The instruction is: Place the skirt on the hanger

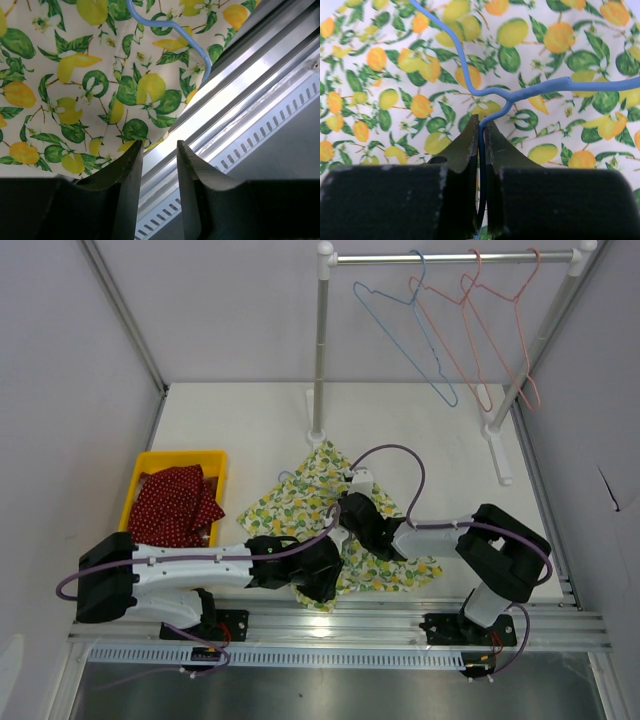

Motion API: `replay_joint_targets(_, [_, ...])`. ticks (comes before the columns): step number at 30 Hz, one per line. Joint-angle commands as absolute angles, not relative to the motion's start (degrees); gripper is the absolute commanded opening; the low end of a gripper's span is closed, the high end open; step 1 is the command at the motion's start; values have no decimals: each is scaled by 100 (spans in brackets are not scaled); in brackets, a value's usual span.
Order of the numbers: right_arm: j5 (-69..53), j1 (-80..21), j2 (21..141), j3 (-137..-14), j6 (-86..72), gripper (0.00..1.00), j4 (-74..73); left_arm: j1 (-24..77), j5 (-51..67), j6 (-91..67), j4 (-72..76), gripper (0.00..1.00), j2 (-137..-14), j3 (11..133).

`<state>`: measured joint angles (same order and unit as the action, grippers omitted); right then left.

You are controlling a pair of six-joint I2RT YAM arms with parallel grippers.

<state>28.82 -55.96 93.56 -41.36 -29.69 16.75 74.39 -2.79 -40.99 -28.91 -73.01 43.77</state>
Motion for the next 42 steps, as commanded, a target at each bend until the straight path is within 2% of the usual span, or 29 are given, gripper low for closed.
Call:
replay_joint_targets(1, [2611, -5415, 9624, -4280, -2672, 0, 1354, 7400, -133, -3929, -2453, 37, -7312, 4597])
replay_joint_targets(12, [2523, -5405, 9703, -4245, -2733, 0, 1433, 8269, -464, -4279, -2487, 32, -7549, 4429])
replay_joint_targets(13, [2514, -5405, 9694, -4236, -2733, 0, 1433, 8314, -631, -4332, -2548, 33, -7611, 4438])
replay_joint_targets(14, [2505, -5405, 9686, -4228, -2742, 0, 1433, 8384, -833, -4403, -2732, 44, -7707, 4473])
replay_joint_targets(19, [2461, -5405, 9554, -4096, -2821, 0, 1468, 8385, -1616, -4412, -2776, 54, -7901, 4561])
replay_joint_targets(30, [2417, -5440, 9360, -3938, -2953, 0, 1547, 8394, -1784, -4236, -2312, 52, -8525, 4430])
replay_joint_targets(34, [2426, -5458, 9369, -3911, -2979, 0, 1573, 8437, -1854, -4210, -2337, 43, -8657, 4438])
replay_joint_targets(35, [2434, -5458, 9352, -3911, -2988, 0, 1582, 8437, -1863, -4201, -2364, 34, -8683, 4456])
replay_joint_targets(36, [2443, -5458, 9360, -3902, -2980, 0, 1582, 8446, -1898, -4184, -2399, 30, -8701, 4482])
replay_joint_targets(37, [2452, -5458, 9334, -3885, -2988, 0, 1573, 8446, -1925, -4184, -2504, 18, -8719, 4509])
replay_joint_targets(40, [2496, -5449, 9247, -3850, -2953, 0, 1512, 8446, -1986, -4096, -2802, 4, -8570, 4710])
replay_joint_targets(42, [2505, -5379, 9176, -3806, -2927, 0, 1494, 8446, -2004, -3947, -2978, 0, -8280, 4807])
